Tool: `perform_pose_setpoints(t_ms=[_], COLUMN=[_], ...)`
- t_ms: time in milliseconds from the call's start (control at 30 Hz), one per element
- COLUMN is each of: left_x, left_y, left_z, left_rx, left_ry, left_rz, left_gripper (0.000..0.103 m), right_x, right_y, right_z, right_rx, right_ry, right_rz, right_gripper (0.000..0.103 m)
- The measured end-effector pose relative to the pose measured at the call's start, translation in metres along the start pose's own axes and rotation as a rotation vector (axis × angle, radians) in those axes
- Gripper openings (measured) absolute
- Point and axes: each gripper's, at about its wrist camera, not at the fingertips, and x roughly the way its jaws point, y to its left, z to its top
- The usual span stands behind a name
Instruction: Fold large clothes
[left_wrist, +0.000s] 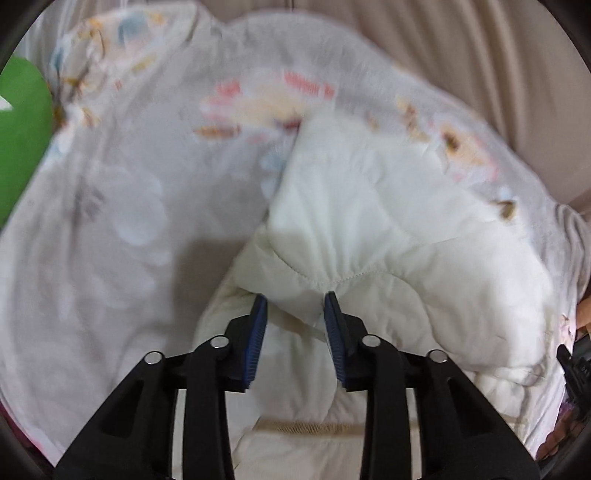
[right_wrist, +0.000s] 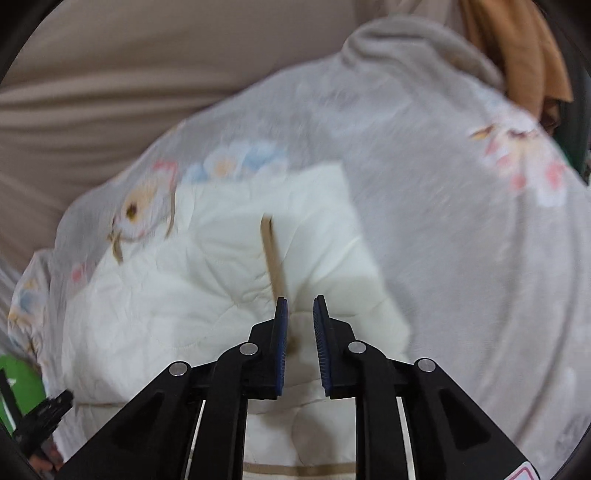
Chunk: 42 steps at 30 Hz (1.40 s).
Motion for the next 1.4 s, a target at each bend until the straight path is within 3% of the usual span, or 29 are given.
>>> perform_pose_setpoints(t_ms=[67,233,333,467,533,667,767,833,867,900,967,1067,1133,1233,1267,1333,1400], left_x=[-0.028,-0.031,-0.002,0.057,0.079,0.09,0.086,0.079,0.072,0.067,0.059,0.064,0.079,0.117,0.129,0.147,0.147], left_y=[-0.004,-0.044,-0.075,-0.087,-0.079,-0.04,-0.014,-0.003,-0.005,-0.007,-0.02,-0.055,-0.076,-0.097,-0.098,-0.091,-0.085], left_z=[0.002,0.035,0.057,0.067,0.065,0.062,0.059,0.061,0.064,0.069,0.082,0.112,0.124,0.133,0.133,0.131,0.129], left_rx=[0.04,0.129,0.18,0.238,0.252,0.225,0.203,0.17,0.167,0.168,0.168,0.169,0.195,0.238,0.239,0.245,0.261], left_ry=[-0.088,-0.163,-0.165,-0.079,-0.05,-0.049,-0.027,-0.013,-0.026,-0.046,-0.081,-0.105,-0.119,-0.077,-0.062,-0.046,-0.058], left_rz=[-0.015,-0.083,-0.102,-0.046,0.001,0.06,0.083,0.078,0.076,0.068,0.031,-0.034,-0.032,0.009,0.025,0.041,0.017], left_gripper=[0.042,0.045,0.046,0.046,0.048,0.049,0.057,0.057,0.055,0.055,0.055,0.056,0.056,0.056,0.056,0.058,0.058], right_x=[-0.015,0.002,0.033,0.067,0.078,0.083,0.067,0.051,0.041,0.033,0.029,0.045,0.068,0.108,0.126,0.152,0.156], right_y=[0.009,0.103,0.177,0.228,0.22,0.126,0.043,0.013,0.011,0.018,0.056,0.132,0.183,0.23,0.238,0.231,0.206], right_z=[0.003,-0.002,-0.02,-0.051,-0.055,-0.035,-0.021,-0.015,-0.011,-0.007,0.001,0.007,0.007,-0.001,-0.005,-0.007,0.001], right_rx=[-0.019,-0.2,-0.352,-0.516,-0.531,-0.362,-0.223,-0.179,-0.176,-0.196,-0.276,-0.384,-0.426,-0.498,-0.526,-0.54,-0.478], right_ry=[-0.04,0.014,0.066,0.149,0.166,0.153,0.124,0.087,0.065,0.032,-0.008,-0.011,0.004,0.048,0.069,0.105,0.122], right_rz=[0.018,0.24,0.345,0.368,0.326,0.221,0.109,0.009,0.003,-0.013,0.021,0.152,0.247,0.258,0.235,0.2,0.267], right_gripper=[0.018,0.017,0.017,0.017,0.01,0.0,0.0,0.0,0.0,0.014,0.014,0.014,0.014,0.014,0.014,0.003,0.0])
